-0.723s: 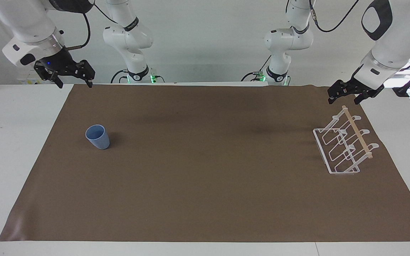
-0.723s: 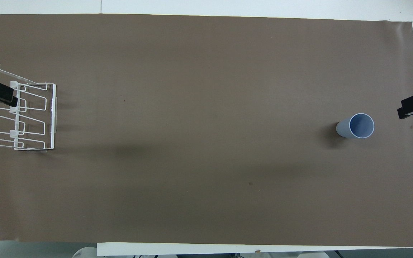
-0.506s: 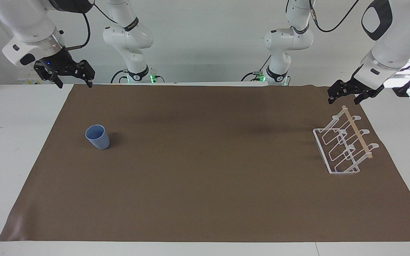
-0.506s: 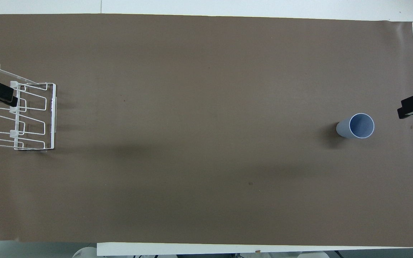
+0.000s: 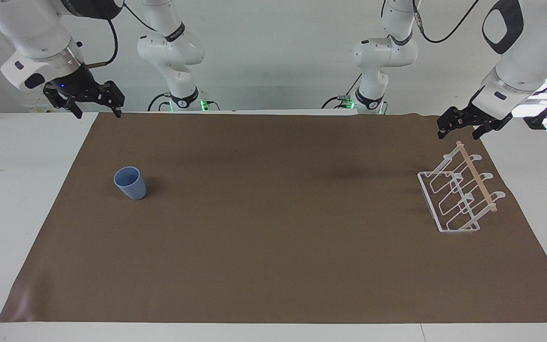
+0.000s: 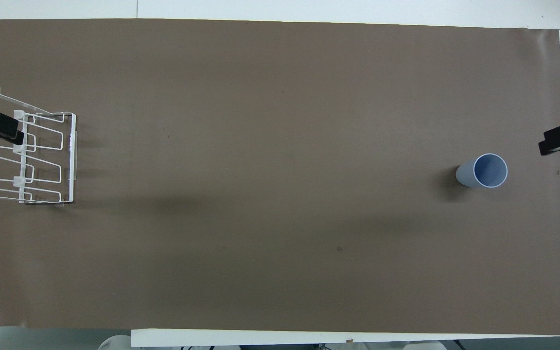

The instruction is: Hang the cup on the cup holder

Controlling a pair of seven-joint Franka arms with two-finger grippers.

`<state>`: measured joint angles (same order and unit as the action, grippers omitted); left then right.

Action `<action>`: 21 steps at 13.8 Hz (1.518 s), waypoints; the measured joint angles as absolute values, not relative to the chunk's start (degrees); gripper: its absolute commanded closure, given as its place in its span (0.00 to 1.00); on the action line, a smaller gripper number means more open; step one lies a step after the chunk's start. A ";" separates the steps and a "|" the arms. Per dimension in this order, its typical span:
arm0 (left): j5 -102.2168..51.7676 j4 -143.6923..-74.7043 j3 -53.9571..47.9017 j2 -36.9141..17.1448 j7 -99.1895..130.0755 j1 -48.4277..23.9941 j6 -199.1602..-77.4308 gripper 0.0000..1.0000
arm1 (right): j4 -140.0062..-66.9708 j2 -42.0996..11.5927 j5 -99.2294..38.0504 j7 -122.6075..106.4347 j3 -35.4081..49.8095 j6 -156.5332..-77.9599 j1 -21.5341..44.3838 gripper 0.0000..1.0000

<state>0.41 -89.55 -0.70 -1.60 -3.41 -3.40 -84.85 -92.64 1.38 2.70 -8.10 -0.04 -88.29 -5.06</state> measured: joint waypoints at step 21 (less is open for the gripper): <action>0.41 -89.55 -0.70 -1.60 -3.41 -3.40 -84.85 0.00 | -124.12 -5.23 2.70 -22.30 -0.12 -124.27 -13.61 1.00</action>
<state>0.41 -89.55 -0.70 -1.60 -3.41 -3.40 -84.85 -124.12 -5.23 2.70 -22.30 -0.12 -124.27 -13.61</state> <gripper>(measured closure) 0.000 0.480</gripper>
